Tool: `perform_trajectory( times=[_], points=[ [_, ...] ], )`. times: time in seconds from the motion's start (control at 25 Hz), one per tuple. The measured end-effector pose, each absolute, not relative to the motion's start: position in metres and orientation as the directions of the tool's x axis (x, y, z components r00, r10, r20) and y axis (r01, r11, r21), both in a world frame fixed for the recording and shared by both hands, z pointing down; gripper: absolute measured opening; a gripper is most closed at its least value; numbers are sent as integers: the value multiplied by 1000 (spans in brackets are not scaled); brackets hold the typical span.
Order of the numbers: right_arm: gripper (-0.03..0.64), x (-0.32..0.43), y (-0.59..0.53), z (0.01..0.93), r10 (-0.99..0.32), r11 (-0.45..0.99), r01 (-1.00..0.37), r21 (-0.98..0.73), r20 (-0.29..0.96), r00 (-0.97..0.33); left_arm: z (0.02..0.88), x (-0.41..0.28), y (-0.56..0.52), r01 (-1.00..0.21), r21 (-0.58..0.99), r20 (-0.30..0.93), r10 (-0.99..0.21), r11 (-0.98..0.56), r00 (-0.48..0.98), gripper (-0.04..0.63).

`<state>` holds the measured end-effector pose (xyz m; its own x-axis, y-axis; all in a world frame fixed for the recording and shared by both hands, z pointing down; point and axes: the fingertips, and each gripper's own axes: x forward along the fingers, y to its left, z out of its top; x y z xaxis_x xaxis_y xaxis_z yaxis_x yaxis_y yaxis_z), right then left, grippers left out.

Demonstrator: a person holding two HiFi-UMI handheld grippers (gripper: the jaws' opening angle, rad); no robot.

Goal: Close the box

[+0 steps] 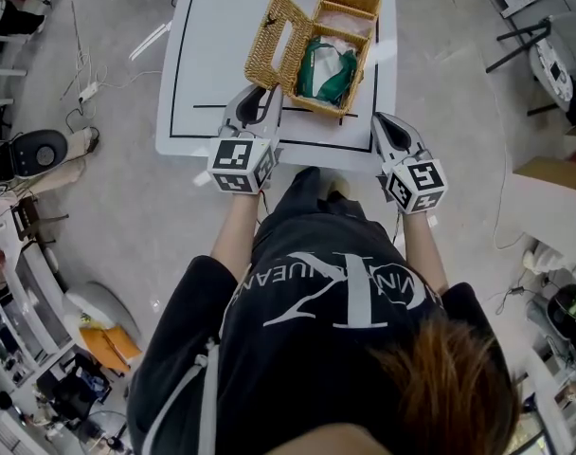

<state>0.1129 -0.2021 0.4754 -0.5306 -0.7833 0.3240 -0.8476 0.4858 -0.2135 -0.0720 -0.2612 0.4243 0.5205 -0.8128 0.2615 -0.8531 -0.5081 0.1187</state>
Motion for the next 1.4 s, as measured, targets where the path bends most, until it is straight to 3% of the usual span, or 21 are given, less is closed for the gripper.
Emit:
perform_trajectory(
  times=[0.52,1.16,1.4],
  points=[
    [-2,114,-200,478,-782,486,-842,-233,313,-538,423,-53,-253,-805,-89,318,-783,-586,535,89],
    [-2,118,-196,480,-786,474,-844,-249,312,-534,423,-28,-244,-741,-162,328,-744,-652,583,58],
    [-2,121,-196,482,-789,469,-846,-252,310,-530,434,-12,-238,-706,-174,354,-713,-686,605,86]
  ],
)
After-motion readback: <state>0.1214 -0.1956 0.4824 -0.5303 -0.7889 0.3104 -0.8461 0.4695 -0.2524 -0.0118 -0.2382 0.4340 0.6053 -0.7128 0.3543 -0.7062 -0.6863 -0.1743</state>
